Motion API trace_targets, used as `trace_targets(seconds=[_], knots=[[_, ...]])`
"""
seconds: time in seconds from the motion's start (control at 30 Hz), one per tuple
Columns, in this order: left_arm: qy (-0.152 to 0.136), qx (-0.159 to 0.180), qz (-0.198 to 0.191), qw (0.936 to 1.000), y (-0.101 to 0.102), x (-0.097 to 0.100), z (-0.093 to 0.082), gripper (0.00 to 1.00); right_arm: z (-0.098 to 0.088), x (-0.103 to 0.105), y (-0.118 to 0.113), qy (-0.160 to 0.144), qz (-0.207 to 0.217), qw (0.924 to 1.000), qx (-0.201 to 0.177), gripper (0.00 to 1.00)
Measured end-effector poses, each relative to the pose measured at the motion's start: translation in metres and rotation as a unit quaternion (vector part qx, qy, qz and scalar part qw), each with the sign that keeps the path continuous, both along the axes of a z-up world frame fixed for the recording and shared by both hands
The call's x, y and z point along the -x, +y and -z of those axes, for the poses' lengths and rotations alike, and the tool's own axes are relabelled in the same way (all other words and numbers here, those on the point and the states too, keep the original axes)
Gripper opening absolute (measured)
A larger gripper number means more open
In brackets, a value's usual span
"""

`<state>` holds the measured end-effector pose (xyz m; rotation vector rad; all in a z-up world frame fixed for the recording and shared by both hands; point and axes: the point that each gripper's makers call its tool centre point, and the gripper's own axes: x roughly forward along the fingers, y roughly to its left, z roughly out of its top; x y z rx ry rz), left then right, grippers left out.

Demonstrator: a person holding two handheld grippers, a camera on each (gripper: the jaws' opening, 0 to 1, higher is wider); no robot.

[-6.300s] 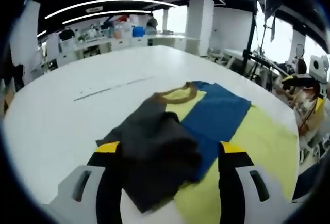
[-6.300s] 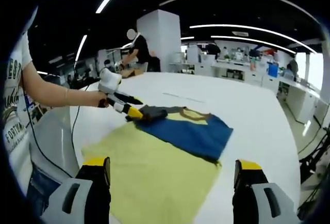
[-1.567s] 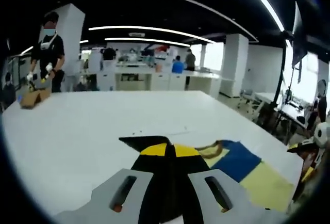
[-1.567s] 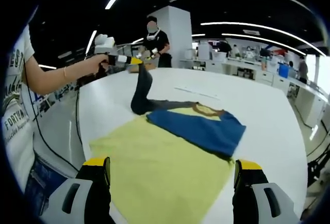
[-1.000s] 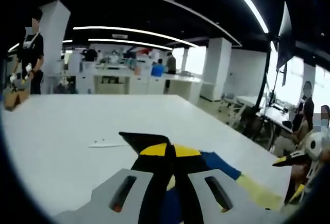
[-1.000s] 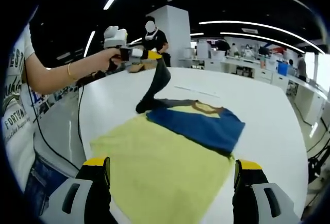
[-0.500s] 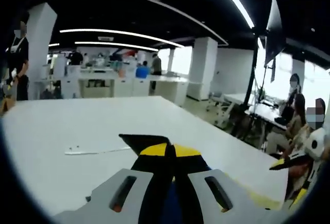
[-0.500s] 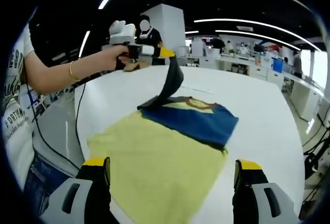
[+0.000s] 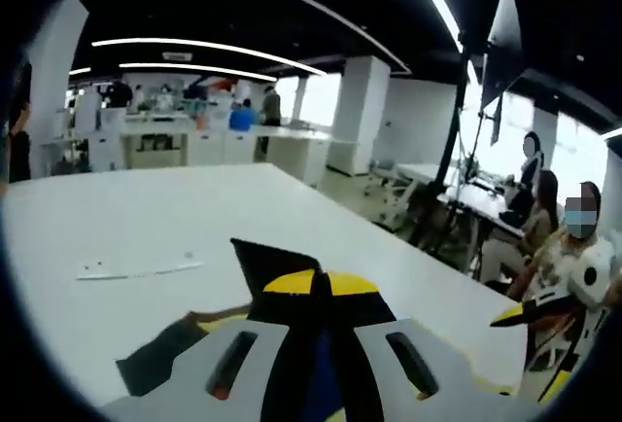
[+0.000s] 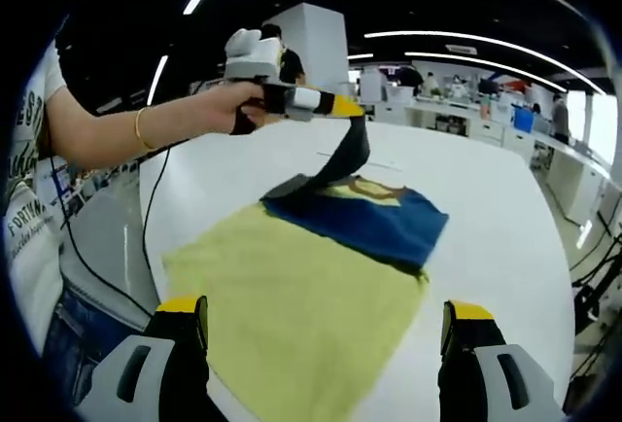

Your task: Fold the garment on the visible template until the final outline fits inside the template.

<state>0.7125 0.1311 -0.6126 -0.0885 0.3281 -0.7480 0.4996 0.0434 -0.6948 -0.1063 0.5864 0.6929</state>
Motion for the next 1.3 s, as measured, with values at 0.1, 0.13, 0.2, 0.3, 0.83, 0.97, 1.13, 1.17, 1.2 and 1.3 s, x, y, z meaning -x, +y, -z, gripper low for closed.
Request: trace_targets(seconds=[0.1, 0.13, 0.2, 0.3, 0.83, 0.97, 1.13, 1.17, 1.2, 1.3], knots=[[-0.001, -0.012, 0.015, 0.9998, -0.01, 0.001, 0.006, 0.0, 0.001, 0.001, -0.001, 0.002, 0.001, 1.0, 0.002, 0.99], [-0.005, -0.015, 0.022, 0.9996, -0.013, 0.002, 0.007, 0.0, 0.002, 0.001, -0.002, 0.002, 0.002, 1.0, 0.002, 0.99], [0.001, -0.022, 0.028, 0.9994, -0.019, 0.002, 0.015, 0.0, 0.002, 0.001, -0.003, 0.003, 0.002, 1.0, 0.003, 0.99], [0.014, -0.023, 0.038, 0.9989, -0.029, 0.004, 0.025, 0.0, 0.004, 0.0, -0.004, 0.005, 0.005, 1.0, 0.003, 0.99], [0.028, -0.097, 0.105, 0.9894, -0.083, 0.029, 0.075, 0.0, 0.009, -0.003, -0.005, 0.011, 0.006, 0.9999, 0.002, 0.99], [0.02, -0.13, 0.132, 0.9825, -0.091, 0.036, 0.091, 0.0, 0.01, -0.002, -0.003, 0.012, 0.003, 0.9999, 0.002, 0.99], [0.025, -0.156, 0.153, 0.9755, -0.099, 0.042, 0.111, 0.0, 0.011, -0.001, -0.004, 0.014, 0.006, 0.9999, 0.0, 0.99], [0.039, -0.151, 0.158, 0.9751, -0.101, 0.046, 0.115, 0.01, 0.012, -0.001, -0.004, 0.014, 0.006, 0.9999, 0.0, 0.99], [0.041, -0.152, 0.154, 0.9754, -0.102, 0.046, 0.118, 0.01, 0.012, 0.0, -0.005, 0.015, 0.007, 0.9999, 0.001, 0.99], [0.03, -0.164, 0.164, 0.9723, -0.104, 0.049, 0.122, 0.03, 0.012, 0.0, -0.007, 0.015, 0.011, 0.9998, 0.001, 0.99]])
